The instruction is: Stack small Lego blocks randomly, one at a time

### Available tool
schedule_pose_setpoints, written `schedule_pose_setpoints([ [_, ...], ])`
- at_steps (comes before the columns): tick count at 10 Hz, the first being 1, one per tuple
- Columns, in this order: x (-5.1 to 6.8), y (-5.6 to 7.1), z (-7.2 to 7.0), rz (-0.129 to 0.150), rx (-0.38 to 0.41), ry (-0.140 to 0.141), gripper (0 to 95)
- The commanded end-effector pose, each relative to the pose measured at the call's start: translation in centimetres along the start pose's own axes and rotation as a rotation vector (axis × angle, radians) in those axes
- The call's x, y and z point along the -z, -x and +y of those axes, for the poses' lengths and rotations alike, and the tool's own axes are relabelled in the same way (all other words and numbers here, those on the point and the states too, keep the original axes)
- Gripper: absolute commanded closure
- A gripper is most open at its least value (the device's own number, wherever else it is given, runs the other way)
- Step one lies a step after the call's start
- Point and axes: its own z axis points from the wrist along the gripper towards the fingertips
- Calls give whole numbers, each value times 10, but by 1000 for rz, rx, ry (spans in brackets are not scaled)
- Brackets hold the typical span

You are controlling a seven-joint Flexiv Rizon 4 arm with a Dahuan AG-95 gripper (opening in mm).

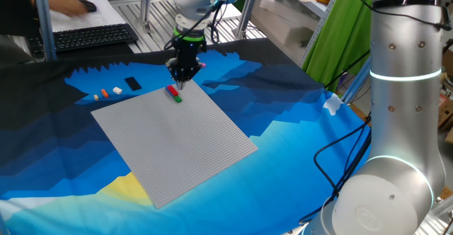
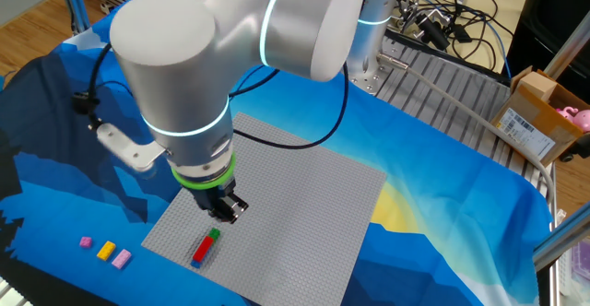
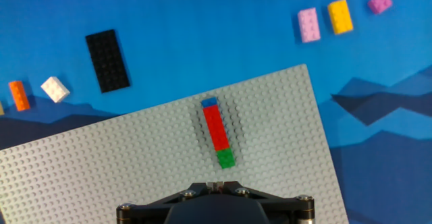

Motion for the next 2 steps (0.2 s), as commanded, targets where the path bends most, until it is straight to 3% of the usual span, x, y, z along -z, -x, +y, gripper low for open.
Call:
schedule_pose_setpoints([
  [1, 0, 1, 1, -3, 14, -10, 950],
  [2, 0, -1, 2, -4, 2, -11, 950],
])
